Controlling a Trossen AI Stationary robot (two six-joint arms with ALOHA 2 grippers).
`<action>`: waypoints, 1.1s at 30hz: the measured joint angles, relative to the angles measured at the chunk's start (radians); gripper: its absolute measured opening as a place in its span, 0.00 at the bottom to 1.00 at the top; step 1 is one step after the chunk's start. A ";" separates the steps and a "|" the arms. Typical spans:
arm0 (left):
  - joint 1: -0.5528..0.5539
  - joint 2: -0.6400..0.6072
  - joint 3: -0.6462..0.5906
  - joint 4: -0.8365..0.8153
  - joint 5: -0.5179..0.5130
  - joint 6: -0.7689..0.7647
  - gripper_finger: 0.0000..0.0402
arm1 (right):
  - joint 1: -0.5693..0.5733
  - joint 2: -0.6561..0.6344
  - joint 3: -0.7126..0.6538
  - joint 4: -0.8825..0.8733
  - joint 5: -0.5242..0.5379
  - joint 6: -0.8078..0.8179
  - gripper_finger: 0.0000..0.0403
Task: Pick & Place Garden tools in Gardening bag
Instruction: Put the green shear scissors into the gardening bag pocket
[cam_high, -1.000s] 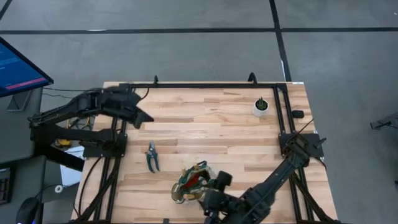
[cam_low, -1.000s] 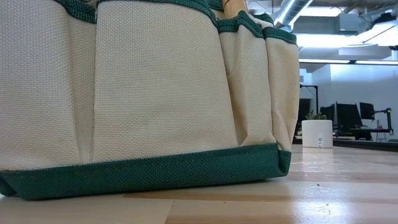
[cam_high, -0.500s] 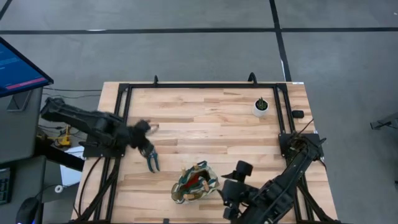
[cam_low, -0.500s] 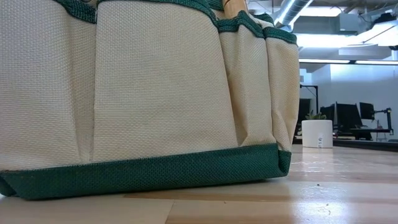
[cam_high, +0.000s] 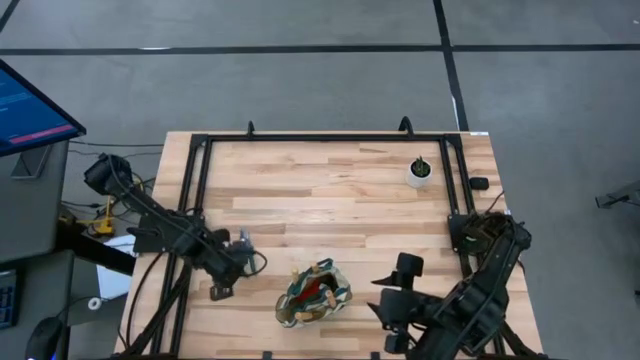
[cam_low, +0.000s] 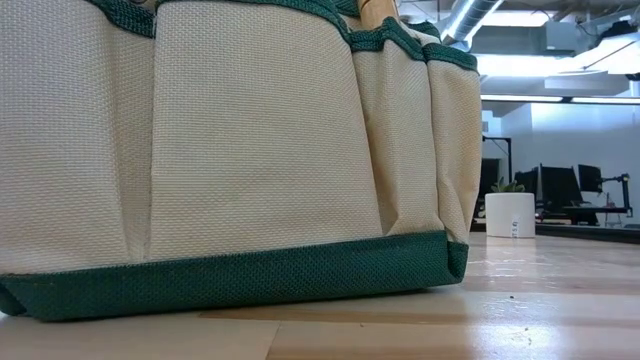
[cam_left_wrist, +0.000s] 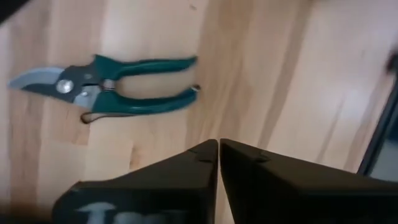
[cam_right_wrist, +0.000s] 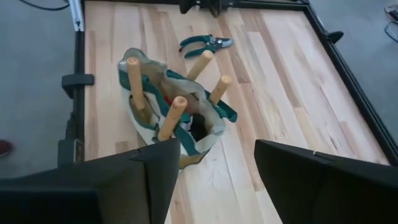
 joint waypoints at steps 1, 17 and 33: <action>-0.006 0.004 0.000 0.000 0.014 0.033 0.03 | 0.004 0.000 0.000 0.000 0.000 -0.001 0.49; 0.004 0.098 0.000 0.013 0.018 0.357 0.47 | 0.052 0.007 -0.001 0.002 0.001 0.018 0.48; 0.163 0.266 -0.041 0.043 0.026 0.677 0.51 | 0.050 0.007 -0.001 0.013 0.000 0.081 0.45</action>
